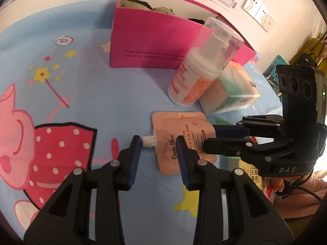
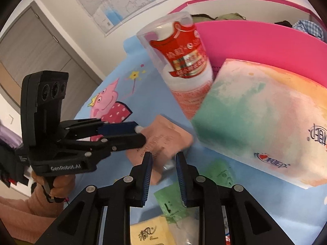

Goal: Organize soft objects
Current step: 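Carry the peach pouch into the pink box and open the left gripper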

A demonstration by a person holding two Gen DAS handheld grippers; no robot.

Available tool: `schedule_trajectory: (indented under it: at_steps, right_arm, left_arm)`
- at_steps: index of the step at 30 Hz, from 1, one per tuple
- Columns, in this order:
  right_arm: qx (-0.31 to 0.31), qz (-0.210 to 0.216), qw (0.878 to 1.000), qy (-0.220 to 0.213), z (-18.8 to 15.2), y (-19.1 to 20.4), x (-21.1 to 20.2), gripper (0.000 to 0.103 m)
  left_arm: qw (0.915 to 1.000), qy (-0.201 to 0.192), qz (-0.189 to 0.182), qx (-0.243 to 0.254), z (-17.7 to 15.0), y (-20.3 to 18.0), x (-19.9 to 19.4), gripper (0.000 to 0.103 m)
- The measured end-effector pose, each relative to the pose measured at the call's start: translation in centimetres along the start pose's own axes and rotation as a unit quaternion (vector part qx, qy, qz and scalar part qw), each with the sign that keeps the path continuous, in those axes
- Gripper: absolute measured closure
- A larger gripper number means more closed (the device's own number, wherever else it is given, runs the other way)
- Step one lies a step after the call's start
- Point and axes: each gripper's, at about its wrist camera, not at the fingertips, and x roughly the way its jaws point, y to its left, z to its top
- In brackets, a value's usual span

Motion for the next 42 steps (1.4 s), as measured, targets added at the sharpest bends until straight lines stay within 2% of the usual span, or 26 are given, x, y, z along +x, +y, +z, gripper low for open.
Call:
schedule_trajectory:
  at_steps: [7,14,21,26,31,42]
  right_arm:
    - [-0.022,-0.005,1.000,-0.012,0.1,1.4,-0.9,0.081]
    - [-0.070,0.005,0.996,-0.058,1.0,4.5,-4.8,0.081]
    - [-0.113,0.016,0.987,-0.111,3.7,6.8,-8.8,0.081]
    - [-0.134,0.007,0.980,-0.148,7.0,7.1,-10.6,0.081]
    - [-0.131,-0.005,0.979,-0.159,10.0,5.7,-10.5,0.081]
    - [-0.094,-0.036,0.985,-0.142,14.3,1.4,-7.8,0.081]
  left_arm:
    - [0.9998,-0.006,-0.005,-0.019,-0.6,-0.5,-1.1,0.065]
    - [0.9980,-0.062,-0.005,-0.010,-0.1,-1.9,-5.8,0.065]
    - [0.9904,-0.135,0.025,0.021,3.1,-3.7,-10.9,0.063]
    - [0.9855,-0.160,0.043,0.037,6.3,-4.2,-11.9,0.062]
    - [0.9860,-0.159,0.043,0.029,9.4,-3.6,-11.2,0.063]
    - [0.9914,-0.117,0.056,0.014,14.6,-2.2,-5.7,0.063]
